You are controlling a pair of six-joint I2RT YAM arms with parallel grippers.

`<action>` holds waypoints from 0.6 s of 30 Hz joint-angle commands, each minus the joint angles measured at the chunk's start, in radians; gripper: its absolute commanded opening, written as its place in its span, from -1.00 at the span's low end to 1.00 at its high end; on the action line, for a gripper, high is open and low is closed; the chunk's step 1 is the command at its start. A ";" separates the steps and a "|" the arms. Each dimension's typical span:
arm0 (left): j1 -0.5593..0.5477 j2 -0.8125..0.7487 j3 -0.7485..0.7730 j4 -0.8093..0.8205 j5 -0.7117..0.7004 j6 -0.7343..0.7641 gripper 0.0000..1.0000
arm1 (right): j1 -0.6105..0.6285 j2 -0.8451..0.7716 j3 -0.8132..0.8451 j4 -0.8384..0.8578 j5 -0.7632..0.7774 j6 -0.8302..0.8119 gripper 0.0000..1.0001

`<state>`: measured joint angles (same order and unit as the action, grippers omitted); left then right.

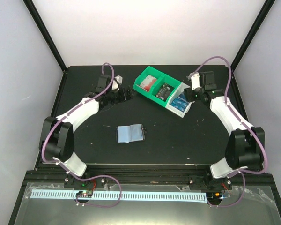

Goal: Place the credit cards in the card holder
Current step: Pick up the credit card from the storage box.

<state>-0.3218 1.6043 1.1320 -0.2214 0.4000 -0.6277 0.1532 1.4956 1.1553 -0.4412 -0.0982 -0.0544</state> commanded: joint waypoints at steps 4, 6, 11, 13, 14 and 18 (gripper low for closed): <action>0.003 0.042 0.063 -0.029 0.080 0.029 0.98 | 0.004 0.232 0.188 -0.112 -0.090 -0.373 0.20; 0.003 0.048 0.062 -0.030 0.089 0.029 0.98 | 0.005 0.299 0.247 -0.197 -0.088 -0.431 0.19; 0.001 0.051 0.049 -0.035 0.098 0.037 0.98 | 0.012 0.411 0.319 -0.304 -0.044 -0.531 0.14; 0.002 0.052 0.045 -0.038 0.098 0.041 0.98 | 0.015 0.440 0.337 -0.313 -0.027 -0.550 0.13; 0.002 0.055 0.047 -0.040 0.098 0.043 0.98 | 0.019 0.455 0.351 -0.323 -0.023 -0.557 0.13; 0.003 0.064 0.059 -0.051 0.091 0.053 0.98 | 0.056 0.470 0.357 -0.359 -0.038 -0.611 0.16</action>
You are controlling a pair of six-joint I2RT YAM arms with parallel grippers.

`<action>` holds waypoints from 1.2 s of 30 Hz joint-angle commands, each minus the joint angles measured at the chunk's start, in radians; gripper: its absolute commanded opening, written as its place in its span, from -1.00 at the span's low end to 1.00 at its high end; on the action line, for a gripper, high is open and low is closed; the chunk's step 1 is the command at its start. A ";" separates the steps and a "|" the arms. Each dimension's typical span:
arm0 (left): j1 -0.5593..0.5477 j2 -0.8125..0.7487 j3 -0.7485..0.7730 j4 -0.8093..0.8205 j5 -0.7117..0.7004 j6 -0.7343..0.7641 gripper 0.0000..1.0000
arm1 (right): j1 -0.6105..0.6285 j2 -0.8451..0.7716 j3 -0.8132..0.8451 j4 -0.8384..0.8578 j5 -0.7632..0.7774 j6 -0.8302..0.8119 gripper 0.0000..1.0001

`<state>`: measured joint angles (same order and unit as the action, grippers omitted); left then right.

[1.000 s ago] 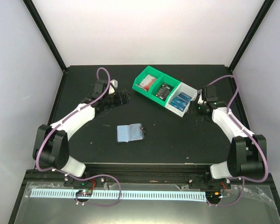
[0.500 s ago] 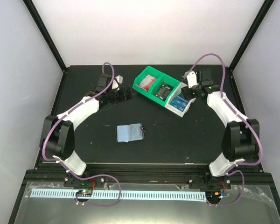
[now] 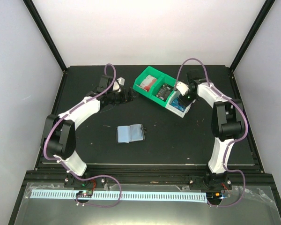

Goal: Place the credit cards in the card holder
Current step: Pick up the credit card from the storage box.

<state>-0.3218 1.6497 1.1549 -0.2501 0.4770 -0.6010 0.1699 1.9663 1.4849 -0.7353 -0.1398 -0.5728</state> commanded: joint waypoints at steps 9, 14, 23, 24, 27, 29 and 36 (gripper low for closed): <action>0.006 0.047 0.070 -0.064 -0.005 0.049 0.98 | 0.116 0.044 -0.039 0.052 0.255 -0.096 0.17; 0.010 0.050 0.072 -0.070 -0.008 0.058 0.98 | 0.121 0.059 -0.035 0.079 0.258 -0.097 0.14; 0.013 0.055 0.068 -0.074 -0.006 0.056 0.98 | 0.135 0.068 -0.074 0.132 0.262 -0.094 0.15; 0.013 0.055 0.066 -0.073 -0.007 0.055 0.98 | 0.137 0.068 -0.078 0.143 0.260 -0.091 0.15; 0.013 0.053 0.063 -0.072 -0.007 0.055 0.98 | 0.144 0.066 -0.100 0.181 0.269 -0.085 0.15; 0.013 0.052 0.061 -0.071 -0.007 0.053 0.98 | 0.151 0.063 -0.118 0.209 0.292 -0.087 0.15; 0.015 0.042 0.049 -0.067 -0.006 0.051 0.98 | 0.158 0.036 -0.161 0.292 0.381 -0.089 0.06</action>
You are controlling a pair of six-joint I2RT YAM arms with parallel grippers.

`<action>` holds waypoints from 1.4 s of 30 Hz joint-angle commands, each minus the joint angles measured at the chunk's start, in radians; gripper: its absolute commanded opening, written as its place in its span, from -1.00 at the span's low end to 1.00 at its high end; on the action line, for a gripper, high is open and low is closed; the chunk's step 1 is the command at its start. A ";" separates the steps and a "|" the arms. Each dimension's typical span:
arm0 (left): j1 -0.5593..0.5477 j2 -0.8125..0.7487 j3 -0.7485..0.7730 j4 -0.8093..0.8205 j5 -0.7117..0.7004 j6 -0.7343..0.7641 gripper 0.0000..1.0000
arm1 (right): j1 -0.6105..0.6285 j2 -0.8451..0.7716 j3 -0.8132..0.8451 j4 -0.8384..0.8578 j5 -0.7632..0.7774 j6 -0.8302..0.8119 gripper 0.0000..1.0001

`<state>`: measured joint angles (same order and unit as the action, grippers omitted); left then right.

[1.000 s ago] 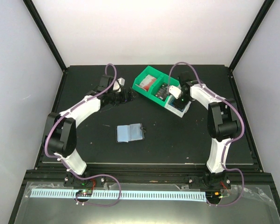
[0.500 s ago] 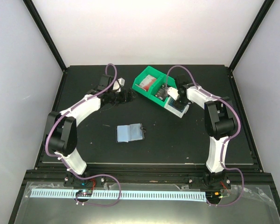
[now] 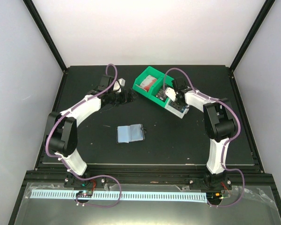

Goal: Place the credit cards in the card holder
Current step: Pick up the credit card from the storage box.

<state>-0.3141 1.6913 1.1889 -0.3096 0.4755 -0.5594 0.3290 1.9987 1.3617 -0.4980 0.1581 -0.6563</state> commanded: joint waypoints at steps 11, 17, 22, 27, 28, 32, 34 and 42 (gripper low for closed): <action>0.010 -0.002 0.005 -0.003 -0.002 0.008 0.98 | -0.001 -0.014 -0.015 0.069 0.119 0.041 -0.29; 0.013 -0.002 0.002 0.001 0.001 0.008 0.98 | -0.002 -0.022 -0.012 0.082 0.146 0.043 -0.47; 0.015 -0.001 0.002 0.002 0.005 0.007 0.98 | -0.002 -0.020 -0.001 0.082 0.160 0.042 -0.64; 0.017 0.000 0.000 0.001 0.004 0.007 0.98 | -0.003 -0.028 0.005 0.089 0.178 0.039 -0.82; 0.017 0.000 0.000 0.001 0.006 0.007 0.98 | -0.002 -0.031 0.005 0.091 0.183 0.040 -0.87; 0.017 -0.001 0.001 0.004 0.006 0.006 0.98 | -0.001 -0.048 0.019 0.082 0.187 0.043 -0.98; 0.017 -0.002 0.000 0.006 0.008 0.005 0.98 | -0.002 -0.059 0.034 0.060 0.173 0.050 -0.98; 0.017 -0.005 -0.001 0.010 0.011 0.007 0.98 | -0.002 -0.133 0.078 -0.061 0.070 0.087 -0.98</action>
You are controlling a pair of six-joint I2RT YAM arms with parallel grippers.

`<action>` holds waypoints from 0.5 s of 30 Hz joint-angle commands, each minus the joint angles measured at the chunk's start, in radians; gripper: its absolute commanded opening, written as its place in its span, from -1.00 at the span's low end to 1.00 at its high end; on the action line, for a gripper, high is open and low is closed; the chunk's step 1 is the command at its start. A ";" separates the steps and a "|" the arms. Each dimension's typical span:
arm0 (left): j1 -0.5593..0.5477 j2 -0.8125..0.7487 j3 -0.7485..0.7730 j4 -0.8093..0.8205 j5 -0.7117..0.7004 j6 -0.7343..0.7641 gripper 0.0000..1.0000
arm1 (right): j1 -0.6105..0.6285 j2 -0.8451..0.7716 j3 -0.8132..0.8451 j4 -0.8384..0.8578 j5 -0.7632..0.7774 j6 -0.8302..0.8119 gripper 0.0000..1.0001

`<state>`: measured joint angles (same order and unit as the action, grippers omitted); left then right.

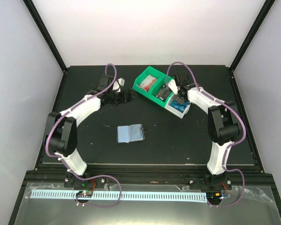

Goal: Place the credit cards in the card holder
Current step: Pick up the credit card from the storage box.

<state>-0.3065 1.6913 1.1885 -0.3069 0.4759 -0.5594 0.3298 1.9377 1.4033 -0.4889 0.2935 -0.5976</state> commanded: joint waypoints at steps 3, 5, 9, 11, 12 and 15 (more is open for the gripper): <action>0.009 -0.008 -0.001 0.009 0.015 0.010 0.98 | -0.003 -0.103 0.042 -0.114 -0.100 0.040 -0.98; 0.009 -0.012 -0.005 0.012 0.015 0.012 0.98 | -0.003 -0.126 0.048 -0.144 -0.118 0.049 -0.98; 0.009 -0.027 -0.017 0.023 0.017 0.013 0.98 | -0.002 -0.163 0.084 -0.209 -0.148 0.102 -0.98; 0.009 -0.036 -0.023 0.030 0.018 0.013 0.98 | -0.002 -0.178 0.114 -0.243 -0.159 0.149 -0.98; 0.009 -0.041 -0.026 0.034 0.017 0.011 0.98 | -0.003 -0.183 0.130 -0.261 -0.167 0.173 -0.98; 0.009 -0.065 -0.041 0.056 0.019 0.006 0.98 | -0.002 -0.181 0.222 -0.337 -0.187 0.292 -0.98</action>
<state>-0.3065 1.6836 1.1625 -0.2939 0.4770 -0.5594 0.3294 1.7901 1.5208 -0.7181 0.1513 -0.4614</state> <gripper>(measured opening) 0.990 0.011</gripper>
